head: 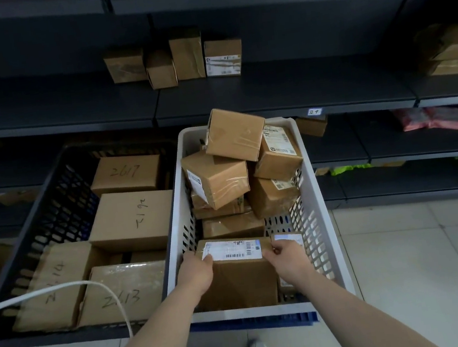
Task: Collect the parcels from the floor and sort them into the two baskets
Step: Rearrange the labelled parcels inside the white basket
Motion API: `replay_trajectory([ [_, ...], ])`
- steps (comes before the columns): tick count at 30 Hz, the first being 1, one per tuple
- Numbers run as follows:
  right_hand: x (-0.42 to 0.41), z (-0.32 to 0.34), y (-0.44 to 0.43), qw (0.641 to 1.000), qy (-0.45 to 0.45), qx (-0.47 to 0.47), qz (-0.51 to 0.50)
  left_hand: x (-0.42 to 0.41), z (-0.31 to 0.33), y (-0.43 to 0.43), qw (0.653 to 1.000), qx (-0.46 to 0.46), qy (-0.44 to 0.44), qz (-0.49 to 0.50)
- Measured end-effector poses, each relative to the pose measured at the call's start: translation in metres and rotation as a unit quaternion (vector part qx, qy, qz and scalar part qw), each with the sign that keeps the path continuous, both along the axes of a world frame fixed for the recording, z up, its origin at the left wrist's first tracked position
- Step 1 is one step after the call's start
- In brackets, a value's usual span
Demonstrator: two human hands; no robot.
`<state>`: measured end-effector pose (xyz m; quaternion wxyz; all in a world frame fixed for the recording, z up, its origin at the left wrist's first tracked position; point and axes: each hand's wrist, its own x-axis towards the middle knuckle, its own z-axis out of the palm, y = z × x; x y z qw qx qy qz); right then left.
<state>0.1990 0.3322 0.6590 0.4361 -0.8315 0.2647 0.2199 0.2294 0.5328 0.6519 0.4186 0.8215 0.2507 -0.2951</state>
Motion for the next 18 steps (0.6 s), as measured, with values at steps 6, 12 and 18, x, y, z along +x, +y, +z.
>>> replay_trajectory([
  [6, -0.002, -0.005, -0.004, 0.999, 0.022, 0.034, -0.033, 0.001, 0.004, 0.006, 0.999, -0.014, 0.045, -0.015],
  [12, 0.0, 0.0, -0.005, 0.998, 0.039, 0.035, -0.024, 0.004, 0.007, 0.007, 0.993, 0.03, 0.071, -0.09],
  [18, -0.02, -0.007, 0.001, 0.993, 0.108, 0.022, 0.033, -0.016, 0.009, 0.001, 0.968, 0.112, 0.112, -0.193],
])
